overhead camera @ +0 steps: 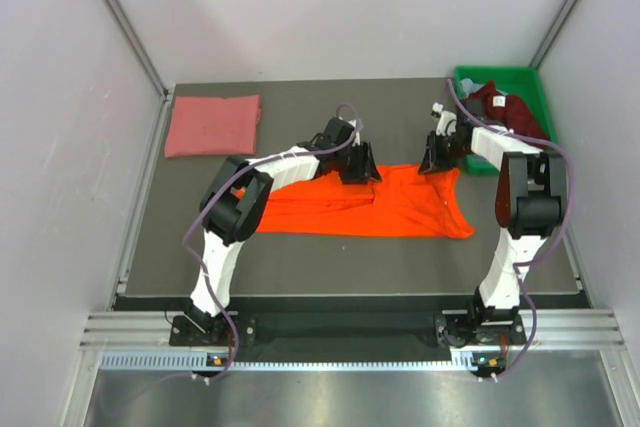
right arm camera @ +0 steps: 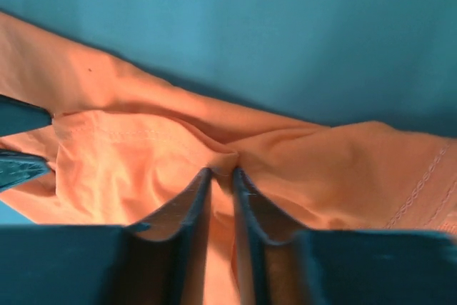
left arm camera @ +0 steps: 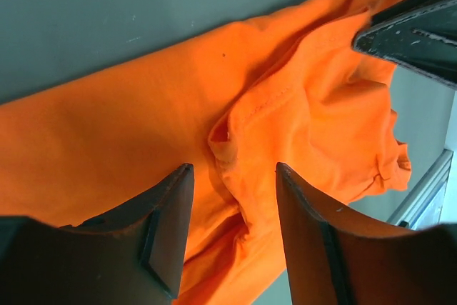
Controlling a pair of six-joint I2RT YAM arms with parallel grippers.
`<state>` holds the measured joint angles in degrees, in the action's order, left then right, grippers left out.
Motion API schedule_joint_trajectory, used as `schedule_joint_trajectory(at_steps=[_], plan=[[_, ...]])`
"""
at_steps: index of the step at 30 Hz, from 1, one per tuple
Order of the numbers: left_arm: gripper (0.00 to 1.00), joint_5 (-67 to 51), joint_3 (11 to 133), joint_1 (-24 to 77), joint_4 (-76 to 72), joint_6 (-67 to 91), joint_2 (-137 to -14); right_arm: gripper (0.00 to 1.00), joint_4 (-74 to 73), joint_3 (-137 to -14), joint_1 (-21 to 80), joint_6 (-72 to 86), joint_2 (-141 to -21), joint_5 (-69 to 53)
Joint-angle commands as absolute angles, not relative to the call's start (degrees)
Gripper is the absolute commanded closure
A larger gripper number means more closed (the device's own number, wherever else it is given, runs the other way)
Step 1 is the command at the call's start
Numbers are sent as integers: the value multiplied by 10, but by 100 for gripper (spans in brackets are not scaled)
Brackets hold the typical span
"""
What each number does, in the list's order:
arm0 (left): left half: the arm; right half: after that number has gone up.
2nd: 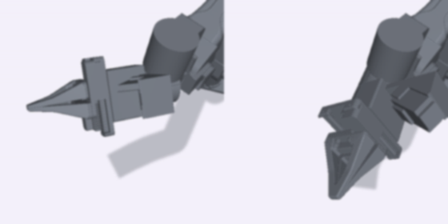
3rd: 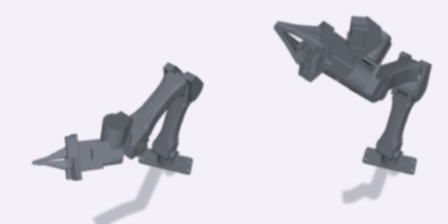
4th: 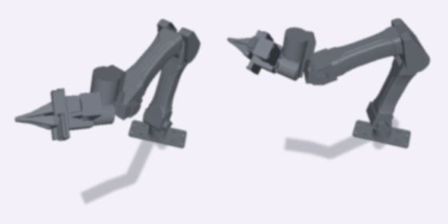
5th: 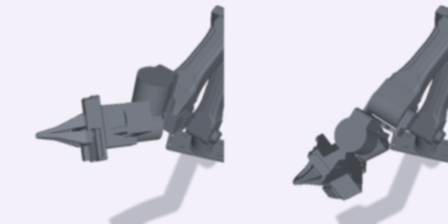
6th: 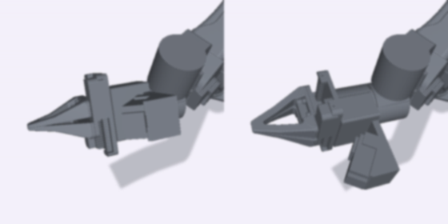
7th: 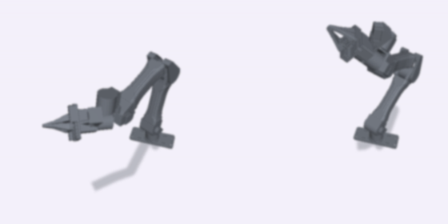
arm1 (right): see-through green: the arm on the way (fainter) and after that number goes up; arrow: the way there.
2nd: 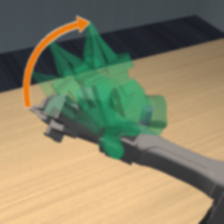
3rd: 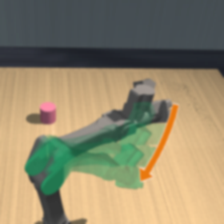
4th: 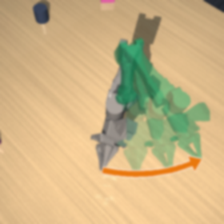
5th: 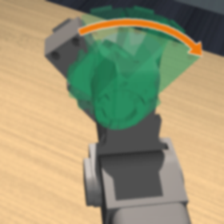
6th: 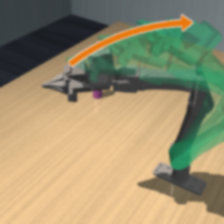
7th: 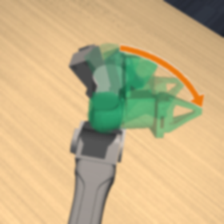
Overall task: Fold and stack the t-shirts
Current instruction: Fold the tshirt
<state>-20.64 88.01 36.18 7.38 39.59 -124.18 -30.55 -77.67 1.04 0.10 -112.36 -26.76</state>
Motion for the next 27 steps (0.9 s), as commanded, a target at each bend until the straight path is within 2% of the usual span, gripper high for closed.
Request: schedule_joint_trajectory(at_steps=[1, 5, 11, 14, 15, 19, 27], plan=[[46, -204, 911, 363, 67, 403, -1256, 89, -265, -779, 6, -4, -1107, -278], [46, -186, 926, 366, 79, 396, -1267, 100, -244, -768, 8, 12, -1093, -285], [48, -189, 940, 372, 84, 390, -1281, 100, -241, -763, 8, 6, -1085, -290], [58, -197, 940, 374, 73, 395, -1281, 100, -238, -763, 8, 4, -1077, -290], [70, -198, 941, 374, 72, 395, -1279, 100, -238, -764, 8, 4, -1075, -289], [100, -201, 947, 374, 73, 396, -1274, 100, -237, -761, 8, 4, -1062, -277], [100, -180, 945, 377, 74, 413, -1252, 100, -222, -752, 10, 5, -1055, -275]])
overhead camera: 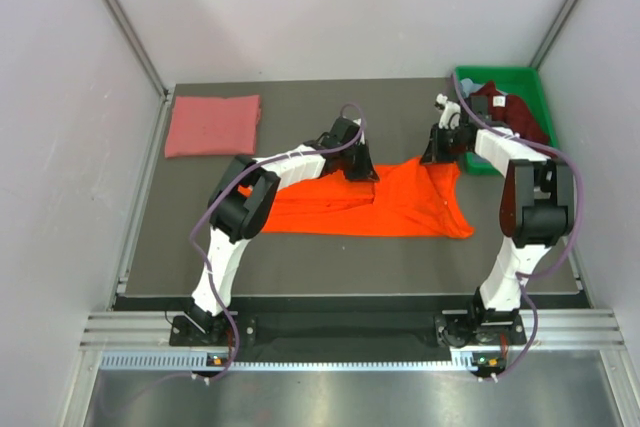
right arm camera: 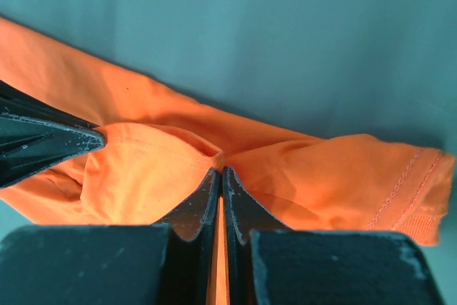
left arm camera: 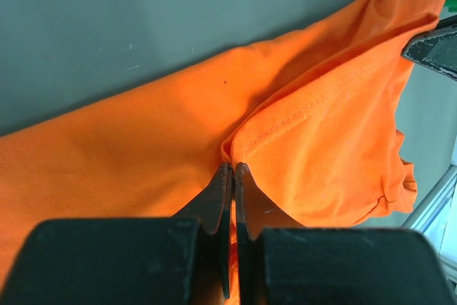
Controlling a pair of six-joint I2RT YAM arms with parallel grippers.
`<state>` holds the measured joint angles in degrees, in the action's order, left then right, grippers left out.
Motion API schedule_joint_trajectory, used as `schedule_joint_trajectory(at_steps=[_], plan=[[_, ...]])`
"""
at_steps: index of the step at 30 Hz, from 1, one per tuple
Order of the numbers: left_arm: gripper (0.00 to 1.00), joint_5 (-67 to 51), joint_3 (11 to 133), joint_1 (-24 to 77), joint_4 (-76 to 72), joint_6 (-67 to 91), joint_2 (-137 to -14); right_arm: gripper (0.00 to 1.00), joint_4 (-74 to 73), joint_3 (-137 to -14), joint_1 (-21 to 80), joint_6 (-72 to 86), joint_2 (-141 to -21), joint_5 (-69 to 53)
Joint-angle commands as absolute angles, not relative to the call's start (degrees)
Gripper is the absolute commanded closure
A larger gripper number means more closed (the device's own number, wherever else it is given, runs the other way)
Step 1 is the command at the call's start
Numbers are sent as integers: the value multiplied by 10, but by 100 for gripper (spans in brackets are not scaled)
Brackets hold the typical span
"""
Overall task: Fold and stack the t-shirts
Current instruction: Fold the tshirt
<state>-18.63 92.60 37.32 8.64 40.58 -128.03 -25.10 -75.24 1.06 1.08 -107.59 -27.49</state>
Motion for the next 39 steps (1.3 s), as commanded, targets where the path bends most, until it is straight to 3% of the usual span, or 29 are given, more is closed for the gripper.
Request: schedule_joint_trajectory(at_steps=[1, 16, 32, 34, 35, 36, 38, 39], plan=[[100, -180, 947, 377, 74, 417, -1253, 100, -220, -751, 10, 6, -1056, -275], [100, -151, 926, 377, 12, 413, -1249, 100, -212, -741, 10, 8, -1046, -224], [100, -149, 970, 375, 40, 396, -1292, 100, -214, -742, 4, 18, -1045, -190], [92, -144, 975, 375, 53, 395, -1292, 98, -214, -739, 4, 18, -1045, -186], [84, -136, 976, 374, 60, 395, -1289, 96, -214, -738, 4, 18, -1046, -184], [69, -135, 976, 373, 65, 395, -1286, 93, -216, -738, 5, 20, -1046, -183], [59, -125, 972, 366, 91, 393, -1268, 89, -222, -742, 4, 23, -1049, -183], [52, -119, 969, 362, 104, 389, -1260, 82, -231, -750, 4, 25, -1049, -185]])
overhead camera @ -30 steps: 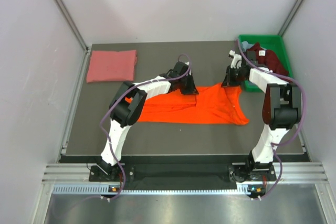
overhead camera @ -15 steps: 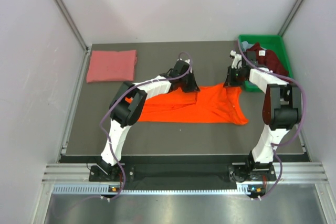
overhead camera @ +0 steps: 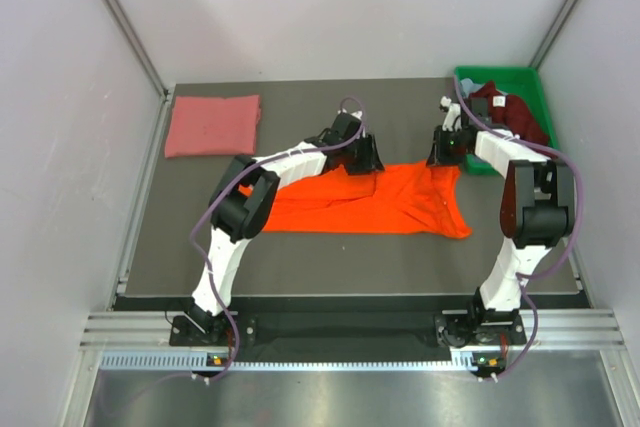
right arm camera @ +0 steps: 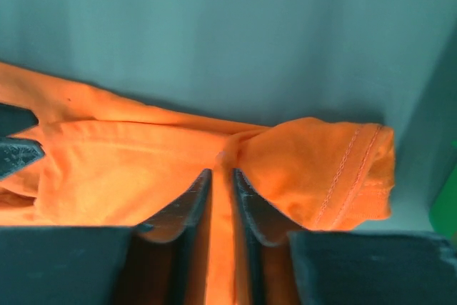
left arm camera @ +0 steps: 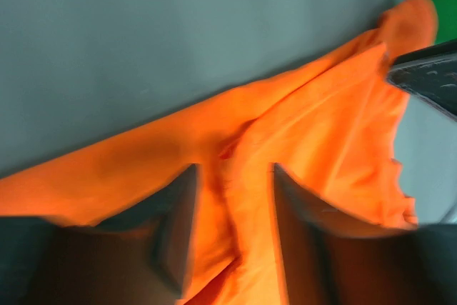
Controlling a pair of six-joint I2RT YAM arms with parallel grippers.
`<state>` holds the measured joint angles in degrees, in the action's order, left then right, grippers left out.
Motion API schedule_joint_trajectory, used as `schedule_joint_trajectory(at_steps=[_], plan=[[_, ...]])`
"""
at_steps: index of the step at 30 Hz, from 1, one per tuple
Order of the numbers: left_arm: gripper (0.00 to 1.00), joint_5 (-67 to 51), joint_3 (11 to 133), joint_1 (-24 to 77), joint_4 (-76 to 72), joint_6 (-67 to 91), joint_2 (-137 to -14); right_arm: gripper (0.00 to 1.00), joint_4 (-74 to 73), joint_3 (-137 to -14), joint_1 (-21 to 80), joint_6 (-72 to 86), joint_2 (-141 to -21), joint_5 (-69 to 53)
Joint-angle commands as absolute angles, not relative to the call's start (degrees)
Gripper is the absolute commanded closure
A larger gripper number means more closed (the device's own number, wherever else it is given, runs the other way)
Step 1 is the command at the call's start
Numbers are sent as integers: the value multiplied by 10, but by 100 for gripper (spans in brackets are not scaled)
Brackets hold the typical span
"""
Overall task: Fold and stack the t-shirts
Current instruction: Fold the tshirt
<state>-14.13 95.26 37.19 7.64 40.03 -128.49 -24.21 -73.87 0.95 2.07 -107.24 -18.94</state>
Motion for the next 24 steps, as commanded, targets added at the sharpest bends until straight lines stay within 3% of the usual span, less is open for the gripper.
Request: schedule_joint_trajectory(at_steps=[1, 2, 4, 9, 13, 18, 24], plan=[[45, -113, 969, 354, 130, 385, -1240, 79, -235, -754, 4, 34, -1048, -185], [36, -109, 967, 349, 146, 379, -1228, 76, -239, -758, 5, 40, -1046, -184], [34, -87, 962, 332, 179, 352, -1185, 71, -255, -766, 4, 66, -1035, -173], [34, -42, 901, 279, 295, 308, -1084, 73, -330, -781, 5, 141, -1014, -145], [34, -105, 802, 167, 317, 306, -991, 74, -334, -737, 30, 185, -968, -132], [38, -49, 746, 96, 393, 234, -968, 76, -325, -713, 85, 198, -971, -115], [41, 25, 686, 69, 385, 191, -941, 80, -279, -664, 93, 216, -982, -124]])
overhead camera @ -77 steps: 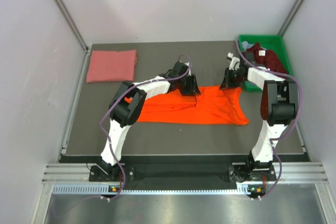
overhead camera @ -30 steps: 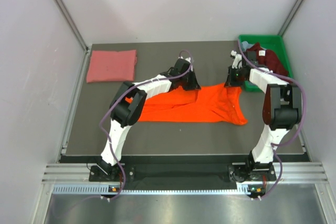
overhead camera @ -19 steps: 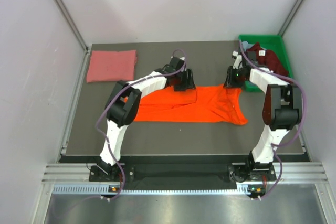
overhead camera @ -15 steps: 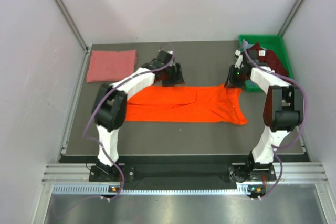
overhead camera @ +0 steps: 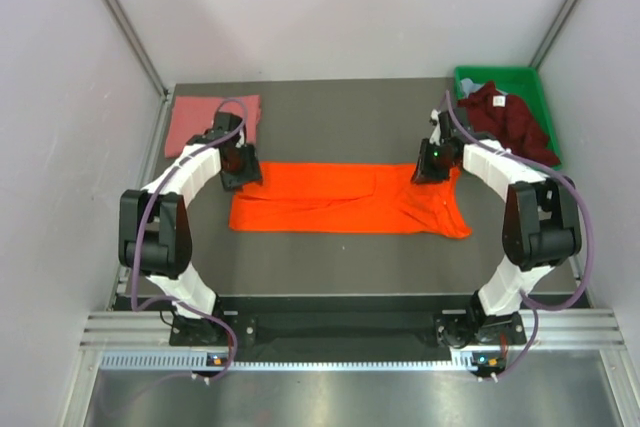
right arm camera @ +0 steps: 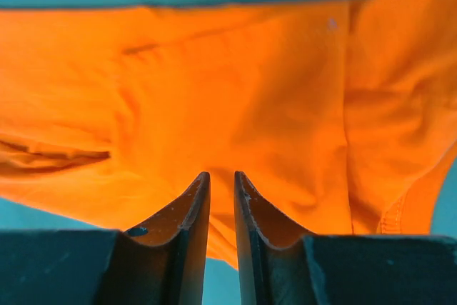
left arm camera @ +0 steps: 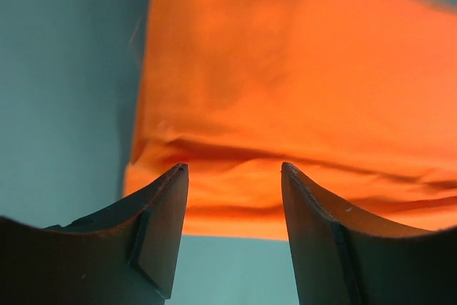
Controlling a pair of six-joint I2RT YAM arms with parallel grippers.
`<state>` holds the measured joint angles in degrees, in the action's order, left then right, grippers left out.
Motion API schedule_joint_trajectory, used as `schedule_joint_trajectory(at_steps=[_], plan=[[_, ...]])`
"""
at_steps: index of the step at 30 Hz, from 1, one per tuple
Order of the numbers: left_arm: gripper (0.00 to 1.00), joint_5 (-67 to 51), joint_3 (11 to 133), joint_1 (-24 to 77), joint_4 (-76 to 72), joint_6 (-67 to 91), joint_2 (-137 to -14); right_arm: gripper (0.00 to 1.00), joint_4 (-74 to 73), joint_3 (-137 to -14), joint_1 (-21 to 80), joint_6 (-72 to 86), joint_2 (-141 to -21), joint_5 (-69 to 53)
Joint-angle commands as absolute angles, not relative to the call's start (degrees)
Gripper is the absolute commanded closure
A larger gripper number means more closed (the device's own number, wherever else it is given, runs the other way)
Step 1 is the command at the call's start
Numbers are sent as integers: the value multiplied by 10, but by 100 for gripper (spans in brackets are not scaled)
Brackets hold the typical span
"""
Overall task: Fold and stack the t-shirts
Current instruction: Fold the tshirt
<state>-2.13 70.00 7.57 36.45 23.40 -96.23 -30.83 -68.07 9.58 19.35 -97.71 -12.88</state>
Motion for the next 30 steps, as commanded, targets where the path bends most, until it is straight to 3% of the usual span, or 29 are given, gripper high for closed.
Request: schedule_joint_trajectory(at_steps=[1, 12, 20, 26, 29, 30], plan=[[41, 33, 681, 68, 388, 184, -940, 80, -279, -660, 92, 216, -986, -124], [40, 106, 653, 68, 398, 135, -930, 81, -255, -647, 87, 214, -1024, -132], [41, 65, 655, 67, 379, 149, -951, 81, -251, -647, 76, 200, -1021, -136], [53, 73, 658, 67, 380, 149, -977, 82, -250, -639, 69, 195, -1025, -132], [71, 89, 661, 66, 380, 149, -987, 83, -248, -635, 67, 195, -1029, -123], [82, 92, 664, 66, 381, 149, -995, 83, -249, -635, 66, 194, -1032, -122]])
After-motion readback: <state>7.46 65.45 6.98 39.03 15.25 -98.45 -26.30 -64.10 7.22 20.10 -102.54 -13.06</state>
